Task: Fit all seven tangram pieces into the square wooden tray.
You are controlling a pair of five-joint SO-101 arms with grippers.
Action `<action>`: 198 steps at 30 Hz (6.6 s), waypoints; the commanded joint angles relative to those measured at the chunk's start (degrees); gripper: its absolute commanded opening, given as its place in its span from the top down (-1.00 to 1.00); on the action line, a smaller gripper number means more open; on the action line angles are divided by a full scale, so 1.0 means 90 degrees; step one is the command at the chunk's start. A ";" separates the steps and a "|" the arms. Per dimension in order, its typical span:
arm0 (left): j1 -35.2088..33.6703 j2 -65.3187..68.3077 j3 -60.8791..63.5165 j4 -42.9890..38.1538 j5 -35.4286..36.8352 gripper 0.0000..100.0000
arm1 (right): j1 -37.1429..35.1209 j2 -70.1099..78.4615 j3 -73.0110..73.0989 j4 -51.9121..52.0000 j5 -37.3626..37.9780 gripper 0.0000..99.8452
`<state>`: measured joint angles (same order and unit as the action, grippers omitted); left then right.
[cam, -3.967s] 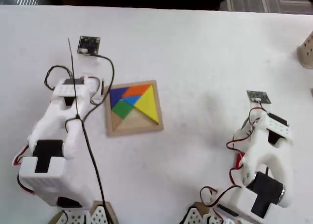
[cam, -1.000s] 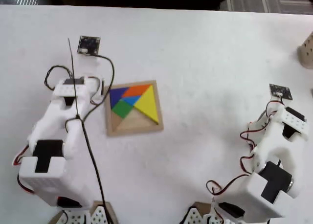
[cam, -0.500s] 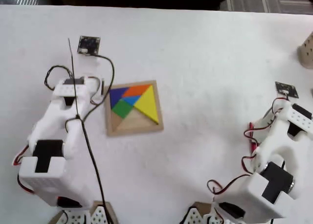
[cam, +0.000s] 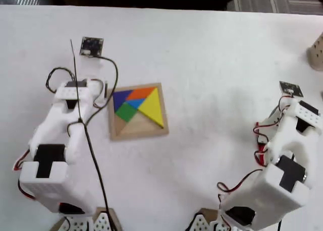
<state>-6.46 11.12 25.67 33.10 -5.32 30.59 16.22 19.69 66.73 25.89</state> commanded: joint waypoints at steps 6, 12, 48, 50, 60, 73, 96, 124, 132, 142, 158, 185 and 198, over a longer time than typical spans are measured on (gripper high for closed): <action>0.0083 -0.0024 -0.0303 -0.0107 -0.0059 0.95 | -0.0269 0.0611 -0.0400 0.0347 0.0586 0.55; 0.0083 -0.0024 -0.0303 -0.0107 -0.0059 0.95 | -0.0220 0.0611 -0.0391 0.0347 0.0537 0.76; 0.0083 -0.0024 -0.0293 -0.0107 -0.0059 0.95 | -0.0982 0.0503 -0.0801 0.0904 -0.0313 0.20; 0.0083 -0.0024 -0.0303 -0.0107 -0.0059 0.95 | -0.1011 0.0503 -0.0801 0.1001 -0.0313 0.20; 0.0083 -0.0024 -0.0303 -0.0107 -0.0059 0.95 | -0.1197 0.0034 -0.0821 0.1099 -0.0567 0.20; 0.0083 -0.0024 -0.0313 -0.0117 -0.0059 0.95 | -0.1382 -0.0200 -0.0781 0.1070 -0.0635 0.20; 0.0083 -0.0024 -0.0313 -0.0117 -0.0059 0.95 | -0.1548 -0.0718 -0.0801 0.1109 -0.1094 0.20; 0.0083 -0.0024 -0.0303 -0.0107 -0.0059 0.95 | -0.1822 0.0474 -0.0840 0.0493 -0.1289 0.39; 0.0083 -0.0024 -0.0293 -0.0098 -0.0059 0.95 | -0.1734 0.0484 -0.0801 0.0376 -0.1289 0.76; 0.0083 -0.0034 -0.0176 -0.0107 -0.0039 0.95 | -0.1665 0.0425 -0.0596 0.0122 -0.1299 0.96; -0.0073 -0.0230 -0.0156 0.0772 -0.0059 0.95 | -0.2691 -0.2212 -0.0449 0.1900 -0.1035 0.96; -0.2095 -0.2554 0.1407 0.0244 0.1719 0.71 | -0.7976 -0.1753 -0.0449 0.0757 0.1582 0.96; -0.2076 -0.2222 0.1231 0.0020 0.1709 0.71 | -0.8132 -0.1167 -0.0459 -0.0708 0.2481 0.88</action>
<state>-24.84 -8.75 39.47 35.12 9.45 -41.58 6.11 16.44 62.15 46.11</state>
